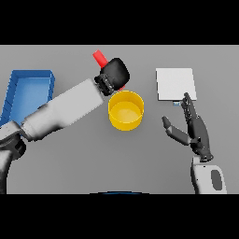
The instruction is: Pick up the red beaker and tilt it to pour out 1 green nut into yellow bowl. Pick up the yellow bowl and place it on the metallic measuring scale.
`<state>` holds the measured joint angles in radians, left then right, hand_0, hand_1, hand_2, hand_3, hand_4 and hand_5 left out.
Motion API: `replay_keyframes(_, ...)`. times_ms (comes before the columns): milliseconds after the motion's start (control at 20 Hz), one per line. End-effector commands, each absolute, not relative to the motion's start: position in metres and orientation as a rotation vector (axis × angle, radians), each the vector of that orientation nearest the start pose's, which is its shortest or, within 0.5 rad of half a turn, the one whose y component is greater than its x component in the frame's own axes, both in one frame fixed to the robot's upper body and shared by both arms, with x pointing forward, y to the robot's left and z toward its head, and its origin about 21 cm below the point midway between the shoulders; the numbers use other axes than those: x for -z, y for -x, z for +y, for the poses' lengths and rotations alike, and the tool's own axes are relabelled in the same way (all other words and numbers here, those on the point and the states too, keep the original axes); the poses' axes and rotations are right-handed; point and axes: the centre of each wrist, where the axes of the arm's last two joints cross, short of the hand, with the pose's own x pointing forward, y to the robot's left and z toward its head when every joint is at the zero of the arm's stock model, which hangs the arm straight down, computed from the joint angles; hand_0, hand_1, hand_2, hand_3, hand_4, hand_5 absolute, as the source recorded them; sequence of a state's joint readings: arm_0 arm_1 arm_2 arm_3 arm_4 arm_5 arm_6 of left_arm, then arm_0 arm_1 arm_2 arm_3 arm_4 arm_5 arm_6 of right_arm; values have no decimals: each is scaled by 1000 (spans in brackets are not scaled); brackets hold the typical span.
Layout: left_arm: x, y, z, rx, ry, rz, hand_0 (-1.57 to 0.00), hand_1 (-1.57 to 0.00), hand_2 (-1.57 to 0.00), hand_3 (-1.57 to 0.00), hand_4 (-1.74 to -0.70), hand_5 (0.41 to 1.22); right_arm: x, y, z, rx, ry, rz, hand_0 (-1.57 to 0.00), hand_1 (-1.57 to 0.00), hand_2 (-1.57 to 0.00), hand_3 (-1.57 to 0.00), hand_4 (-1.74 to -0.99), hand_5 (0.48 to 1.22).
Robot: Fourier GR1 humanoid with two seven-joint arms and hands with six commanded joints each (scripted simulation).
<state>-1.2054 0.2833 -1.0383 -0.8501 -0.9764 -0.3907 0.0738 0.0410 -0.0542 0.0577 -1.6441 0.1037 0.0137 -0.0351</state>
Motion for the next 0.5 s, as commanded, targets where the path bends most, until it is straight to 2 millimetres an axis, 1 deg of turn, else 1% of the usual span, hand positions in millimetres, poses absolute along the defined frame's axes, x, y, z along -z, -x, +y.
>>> replay_keyframes(0,-123,-399,42,-2846,1433,1137,-1571,-1571,-1571,-1531,-1737,1221,-6,-240,-232,-164,75,-1612,1,1,1,1,-1290,604)
replay_keyframes(50,-120,-399,41,-2831,1447,1075,-1571,-1571,-1571,-1539,-1737,1221,-7,-241,-231,-168,76,-1622,1,1,1,1,-1287,604)
replay_keyframes(100,-118,-397,34,-2821,1426,1022,-1571,-1571,-1571,-1546,-1738,1221,-7,-241,-229,-168,84,-1628,1,1,1,1,-1283,602)
replay_keyframes(150,-119,-396,33,-2812,1412,954,-1571,-1571,-1571,-1551,-1739,1221,-4,-240,-227,-167,82,-1620,1,1,1,1,-1285,605)
replay_keyframes(200,-119,-395,31,-2795,1402,917,-1571,-1571,-1571,-1555,-1739,1221,-6,-244,-232,-165,93,-1617,1,1,1,1,-1290,607)
replay_keyframes(300,-117,-391,20,-2773,1404,873,-1571,-1571,-1571,-1561,-1740,1221,-7,-245,-232,-166,98,-1610,1,1,1,1,-1289,604)
replay_keyframes(350,-120,-391,16,-2770,1407,859,-1571,-1571,-1571,-1563,-1740,1221,-6,-243,-229,-170,98,-1620,1,1,1,1,-1280,601)
replay_keyframes(450,-122,-395,17,-2752,1418,789,-1571,-1571,-1571,-1566,-1740,1221,-6,-241,-230,-181,107,-1632,1,1,1,1,-1282,603)
